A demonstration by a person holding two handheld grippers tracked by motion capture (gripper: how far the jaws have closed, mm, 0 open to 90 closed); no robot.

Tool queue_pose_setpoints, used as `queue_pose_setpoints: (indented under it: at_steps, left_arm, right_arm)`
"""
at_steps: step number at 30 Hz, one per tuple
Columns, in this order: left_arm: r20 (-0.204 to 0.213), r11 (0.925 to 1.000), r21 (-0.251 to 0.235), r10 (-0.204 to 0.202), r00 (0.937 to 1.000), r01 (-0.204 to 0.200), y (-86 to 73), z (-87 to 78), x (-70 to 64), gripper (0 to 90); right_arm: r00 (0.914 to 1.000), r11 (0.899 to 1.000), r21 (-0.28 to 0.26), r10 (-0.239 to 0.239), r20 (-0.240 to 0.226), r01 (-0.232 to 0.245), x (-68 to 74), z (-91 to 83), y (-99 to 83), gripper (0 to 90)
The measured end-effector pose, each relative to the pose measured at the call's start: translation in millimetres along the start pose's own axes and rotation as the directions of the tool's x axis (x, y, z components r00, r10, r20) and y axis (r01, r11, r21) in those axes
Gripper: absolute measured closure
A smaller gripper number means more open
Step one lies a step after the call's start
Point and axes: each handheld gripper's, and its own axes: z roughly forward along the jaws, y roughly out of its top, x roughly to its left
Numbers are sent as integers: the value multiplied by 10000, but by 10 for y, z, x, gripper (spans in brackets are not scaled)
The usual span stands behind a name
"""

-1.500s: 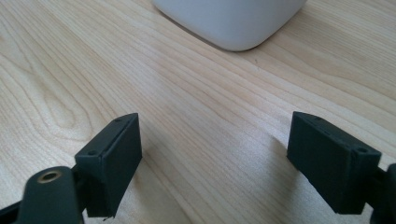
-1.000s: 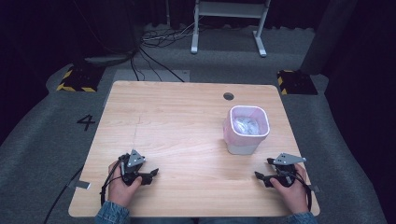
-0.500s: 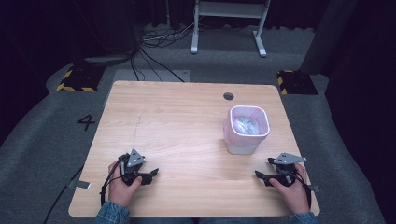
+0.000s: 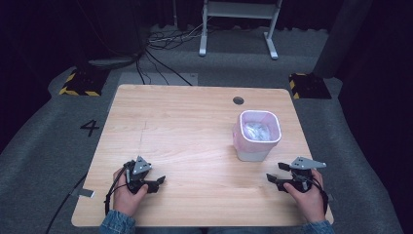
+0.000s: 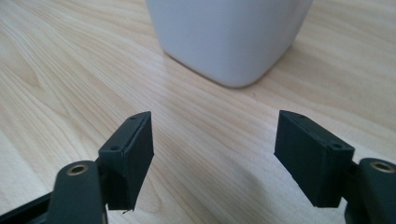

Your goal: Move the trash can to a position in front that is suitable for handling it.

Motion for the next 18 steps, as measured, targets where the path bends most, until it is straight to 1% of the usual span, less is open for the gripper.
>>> queue_pose_setpoints:
  at_steps: [3, 7, 8, 9, 10, 11, 12, 16, 18]
  left_arm:
    - [11, 10000, 13, -21, 10000, 21, -1, 0, -1, 247]
    - [2, 10000, 5, -3, 10000, 3, 0, 0, 0, 247]
    - [12, 10000, -4, -6, 10000, 6, 0, 1, 0, 247]
    - [14, 10000, -3, -4, 10000, 4, 0, 1, 1, 247]
    - [6, 10000, 9, -16, 10000, 16, 0, 0, -1, 247]
    - [11, 10000, -2, -11, 10000, 11, 0, 0, 0, 247]
    - [19, 10000, -2, -15, 10000, 15, -1, 1, 0, 247]
    - [3, 10000, 4, -5, 10000, 5, 0, 0, 0, 247]
    - [-4, 10000, -2, 4, 10000, -4, 0, 0, 0, 247]
  right_arm:
    - [9994, 9994, 16, -353, 42, 353, 30, -55, 88, 278]
    - [9989, 9987, -195, -462, 44, 463, 54, -139, 208, 277]
    - [9989, 9985, -285, -475, 55, 476, 61, -182, 273, 279]
    - [9989, 9985, -285, -475, 55, 476, 61, -182, 273, 279]
    - [9986, 9981, -321, -532, 80, 534, 61, -221, 338, 280]
    - [9986, 9981, -321, -532, 80, 534, 61, -221, 338, 280]
    - [9980, 9974, -339, -628, 87, 631, 64, -238, 369, 279]
    - [9973, 9959, -564, -694, 237, 707, 88, -300, 474, 278]
    - [9962, 9938, -720, -829, 262, 846, 98, -330, 528, 278]
